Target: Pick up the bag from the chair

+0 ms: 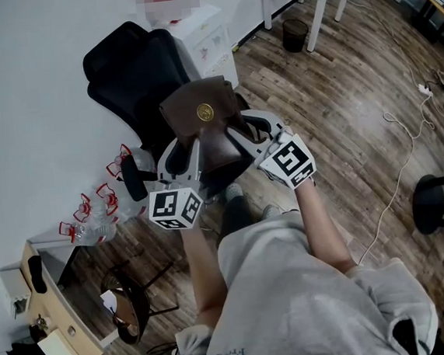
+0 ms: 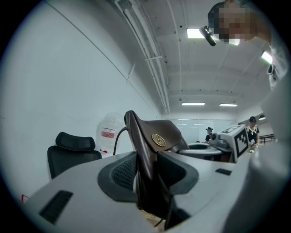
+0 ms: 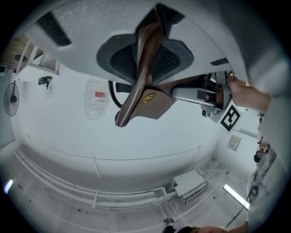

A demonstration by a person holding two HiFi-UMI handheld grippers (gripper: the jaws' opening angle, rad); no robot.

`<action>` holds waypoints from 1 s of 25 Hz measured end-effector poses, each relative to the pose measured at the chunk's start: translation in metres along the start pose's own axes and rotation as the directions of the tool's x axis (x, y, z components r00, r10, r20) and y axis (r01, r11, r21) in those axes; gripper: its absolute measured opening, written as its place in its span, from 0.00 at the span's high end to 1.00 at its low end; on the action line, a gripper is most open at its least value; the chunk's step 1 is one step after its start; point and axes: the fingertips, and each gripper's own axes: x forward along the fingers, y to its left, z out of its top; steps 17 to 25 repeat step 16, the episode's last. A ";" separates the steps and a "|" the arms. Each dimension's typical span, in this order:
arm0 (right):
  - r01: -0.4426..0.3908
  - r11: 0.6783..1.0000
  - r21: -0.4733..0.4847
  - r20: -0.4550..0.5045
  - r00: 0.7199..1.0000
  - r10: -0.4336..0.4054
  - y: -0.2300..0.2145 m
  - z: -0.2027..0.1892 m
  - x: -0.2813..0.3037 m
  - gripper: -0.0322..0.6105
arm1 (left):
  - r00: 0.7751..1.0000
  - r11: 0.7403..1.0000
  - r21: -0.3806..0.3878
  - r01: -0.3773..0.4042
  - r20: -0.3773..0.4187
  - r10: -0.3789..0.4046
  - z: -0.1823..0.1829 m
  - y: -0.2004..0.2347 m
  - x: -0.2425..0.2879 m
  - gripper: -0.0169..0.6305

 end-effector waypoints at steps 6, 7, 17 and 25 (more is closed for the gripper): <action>0.018 0.995 -0.099 -0.017 1.000 -0.020 0.000 -0.001 -0.003 0.78 | 1.000 1.000 -0.029 0.006 -0.007 -0.006 -0.005 -0.004 0.003 0.78; 0.022 0.993 -0.118 -0.023 0.999 -0.025 -0.001 -0.003 -0.003 0.78 | 1.000 1.000 -0.028 0.009 -0.013 -0.009 -0.007 -0.005 0.004 0.78; 0.024 0.990 -0.139 -0.022 0.999 -0.027 -0.001 -0.004 -0.007 0.78 | 1.000 1.000 -0.027 0.004 -0.018 -0.005 -0.008 -0.008 0.005 0.78; 0.024 0.990 -0.139 -0.022 0.999 -0.027 -0.001 -0.004 -0.007 0.78 | 1.000 1.000 -0.027 0.004 -0.018 -0.005 -0.008 -0.008 0.005 0.78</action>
